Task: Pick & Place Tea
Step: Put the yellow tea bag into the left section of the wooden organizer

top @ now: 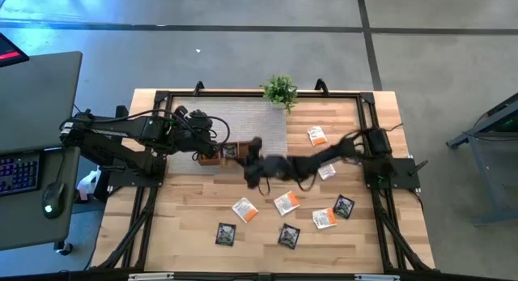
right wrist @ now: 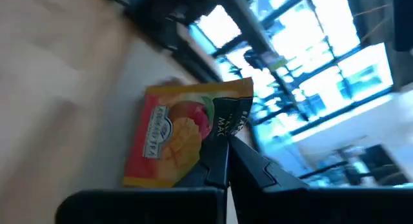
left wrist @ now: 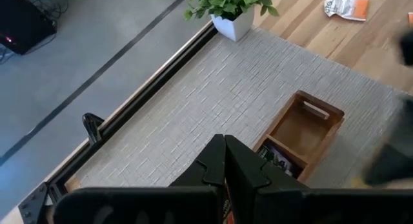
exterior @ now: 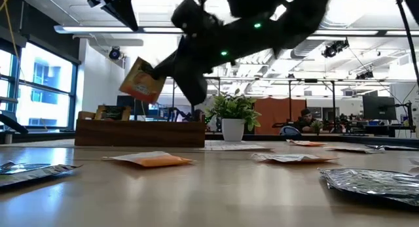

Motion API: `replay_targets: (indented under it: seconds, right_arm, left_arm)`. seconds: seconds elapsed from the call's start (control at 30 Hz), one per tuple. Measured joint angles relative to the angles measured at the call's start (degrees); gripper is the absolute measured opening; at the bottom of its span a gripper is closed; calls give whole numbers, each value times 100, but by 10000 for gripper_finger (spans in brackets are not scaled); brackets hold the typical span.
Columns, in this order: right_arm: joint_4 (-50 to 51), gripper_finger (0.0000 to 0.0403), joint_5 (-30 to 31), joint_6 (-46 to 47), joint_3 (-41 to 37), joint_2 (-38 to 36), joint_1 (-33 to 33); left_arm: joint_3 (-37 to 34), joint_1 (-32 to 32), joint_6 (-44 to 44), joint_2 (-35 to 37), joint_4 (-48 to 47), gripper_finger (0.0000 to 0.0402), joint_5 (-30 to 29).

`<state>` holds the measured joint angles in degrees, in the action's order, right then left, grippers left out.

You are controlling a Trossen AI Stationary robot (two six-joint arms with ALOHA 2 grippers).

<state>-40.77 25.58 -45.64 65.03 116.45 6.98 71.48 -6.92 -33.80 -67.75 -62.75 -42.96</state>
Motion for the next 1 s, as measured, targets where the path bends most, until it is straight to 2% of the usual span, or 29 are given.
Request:
replay_targets:
  seconds: [0.13,0.23,0.33,0.5,0.67,0.77,0.87,1.0]
  right_arm:
    - [-15,1,-80,-421,626,189,-381]
    - [685,1,-234,-757,1362,534,-520]
    - [1515,1,-118,-843,2029,906,-627]
    - [1645,1,-328,-888,2704,1346,-698]
    - [1838,1,-392,-1115,2808,1686,-743]
    - [1823,5,-704,-1185,2789,1713,-754]
    - [1843,19,-1039,-1042,2789,1711,-754]
    - [1591,48,-1033,-1010,2792,1709,-741]
  left_arm:
    - [0,0,66,0,24,0,-68]
    - [0,9,75,0,17,0,-174]
    - [0,11,78,0,-12,0,-414]
    - [0,13,97,0,-45,0,-665]
    - [0,13,105,0,-51,0,-680]
    - [0,13,103,0,-92,0,-562]
    - [0,13,88,0,-173,0,-478]
    - [0,13,57,0,-215,0,-400]
